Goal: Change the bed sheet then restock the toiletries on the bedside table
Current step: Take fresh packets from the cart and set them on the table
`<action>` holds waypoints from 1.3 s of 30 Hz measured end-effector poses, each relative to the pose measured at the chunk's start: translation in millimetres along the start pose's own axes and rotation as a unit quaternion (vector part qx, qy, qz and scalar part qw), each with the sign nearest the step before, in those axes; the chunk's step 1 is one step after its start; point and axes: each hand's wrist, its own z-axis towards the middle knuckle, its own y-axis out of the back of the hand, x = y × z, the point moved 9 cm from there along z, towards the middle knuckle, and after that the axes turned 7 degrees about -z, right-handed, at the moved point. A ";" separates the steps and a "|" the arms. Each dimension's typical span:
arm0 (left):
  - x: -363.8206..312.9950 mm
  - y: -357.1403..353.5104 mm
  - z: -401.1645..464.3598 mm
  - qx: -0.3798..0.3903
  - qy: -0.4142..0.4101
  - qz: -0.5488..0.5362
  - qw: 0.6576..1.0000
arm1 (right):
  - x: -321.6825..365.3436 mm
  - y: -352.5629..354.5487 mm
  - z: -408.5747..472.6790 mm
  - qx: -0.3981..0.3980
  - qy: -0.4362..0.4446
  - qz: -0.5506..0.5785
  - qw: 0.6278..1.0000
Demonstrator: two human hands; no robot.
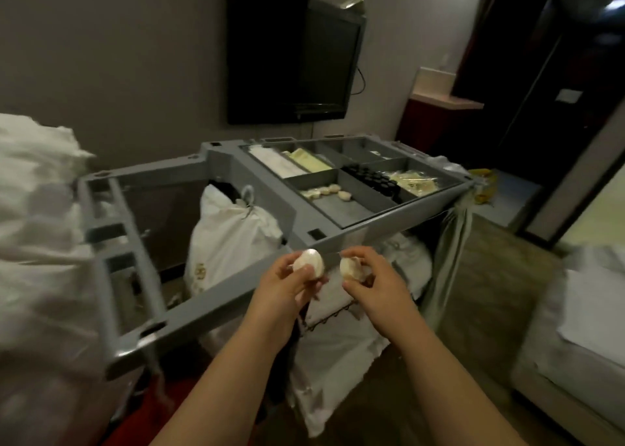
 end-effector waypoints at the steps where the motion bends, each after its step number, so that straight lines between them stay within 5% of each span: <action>1: 1.1 -10.8 14.3 -0.002 -0.006 0.011 1.000 | -10.5 7.4 10.8 -0.004 -0.003 0.016 1.000; 9: -9.0 -51.9 154.2 -0.073 -0.083 0.229 0.967 | -79.6 34.4 139.1 -0.012 -0.032 0.075 0.997; 13: -14.1 -81.1 237.5 -0.083 -0.080 0.304 0.946 | -116.1 57.7 213.1 -0.003 -0.052 0.003 0.999; 15: -11.7 -90.6 275.3 -0.090 -0.069 0.412 0.904 | -128.1 55.3 248.5 0.038 -0.036 -0.083 0.995; 19: -5.6 -90.9 332.4 -0.110 0.006 0.678 0.727 | -137.3 10.3 316.0 0.144 0.059 -0.251 0.955; 21: -4.2 -80.4 350.3 -0.139 0.049 0.719 0.679 | -138.0 -22.0 343.1 0.190 0.126 -0.309 0.923; 23: 0.4 -67.2 361.2 -0.167 0.079 0.712 0.678 | -139.2 -49.3 362.3 0.224 0.177 -0.346 0.894; 28: 0.0 -46.8 368.3 -0.281 0.053 0.614 0.736 | -146.4 -82.2 384.8 0.254 0.230 -0.355 0.870; 33: -5.3 -55.5 362.7 -0.337 0.007 0.600 0.726 | -151.1 -54.9 392.7 0.210 0.271 -0.380 0.859; 39: 3.7 -69.0 371.3 -0.313 0.014 0.642 0.700 | -172.1 -65.1 377.2 0.299 0.283 -0.445 0.795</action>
